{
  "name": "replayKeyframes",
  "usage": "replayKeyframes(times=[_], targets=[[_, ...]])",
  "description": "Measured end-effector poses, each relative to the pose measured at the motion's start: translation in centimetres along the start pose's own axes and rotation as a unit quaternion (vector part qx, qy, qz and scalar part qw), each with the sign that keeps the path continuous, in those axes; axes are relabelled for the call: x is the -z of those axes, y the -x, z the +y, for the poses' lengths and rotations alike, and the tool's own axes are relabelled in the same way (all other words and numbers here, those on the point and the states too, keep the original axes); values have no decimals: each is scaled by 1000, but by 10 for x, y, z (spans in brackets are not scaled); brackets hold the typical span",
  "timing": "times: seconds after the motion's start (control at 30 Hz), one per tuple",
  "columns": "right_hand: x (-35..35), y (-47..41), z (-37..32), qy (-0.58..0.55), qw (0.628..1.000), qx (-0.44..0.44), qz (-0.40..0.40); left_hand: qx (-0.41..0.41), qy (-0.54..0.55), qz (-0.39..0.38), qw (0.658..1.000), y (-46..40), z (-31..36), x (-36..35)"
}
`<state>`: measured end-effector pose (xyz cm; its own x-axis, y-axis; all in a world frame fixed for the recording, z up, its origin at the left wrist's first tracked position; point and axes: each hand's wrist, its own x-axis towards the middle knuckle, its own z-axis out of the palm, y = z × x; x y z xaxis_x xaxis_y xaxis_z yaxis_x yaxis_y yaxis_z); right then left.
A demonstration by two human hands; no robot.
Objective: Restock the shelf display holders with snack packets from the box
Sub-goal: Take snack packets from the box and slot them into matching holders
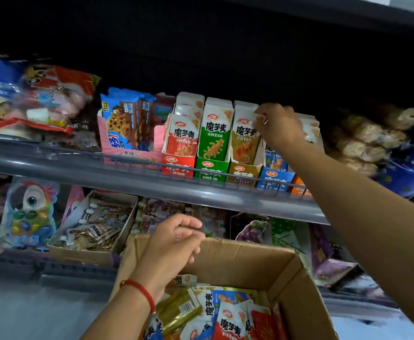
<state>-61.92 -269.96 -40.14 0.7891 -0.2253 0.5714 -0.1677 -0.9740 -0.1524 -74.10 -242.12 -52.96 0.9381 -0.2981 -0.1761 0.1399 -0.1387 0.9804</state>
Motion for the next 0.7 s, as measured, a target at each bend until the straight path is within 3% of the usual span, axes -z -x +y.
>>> replayKeyframes(times=[0.17,0.33,0.4,0.47,0.57,0.7], targets=[[0,2,2,39,997,51,31,-10,-17,-4,1000,-1,0,4],[20,66,-10,-91,984,146,38,-46,-162,-14,986,3,-12,10],[25,111,-16,-144,967,202,-52,-47,-230,-32,972,10,-20,11],[20,160,-17,-169,930,238,-224,-52,-293,-53,953,17,-30,9],[-14,229,-6,-96,823,254,-499,-68,-365,-89,924,28,-40,3],[-69,299,10,-37,753,260,-604,-60,-399,-118,907,33,-46,0]])
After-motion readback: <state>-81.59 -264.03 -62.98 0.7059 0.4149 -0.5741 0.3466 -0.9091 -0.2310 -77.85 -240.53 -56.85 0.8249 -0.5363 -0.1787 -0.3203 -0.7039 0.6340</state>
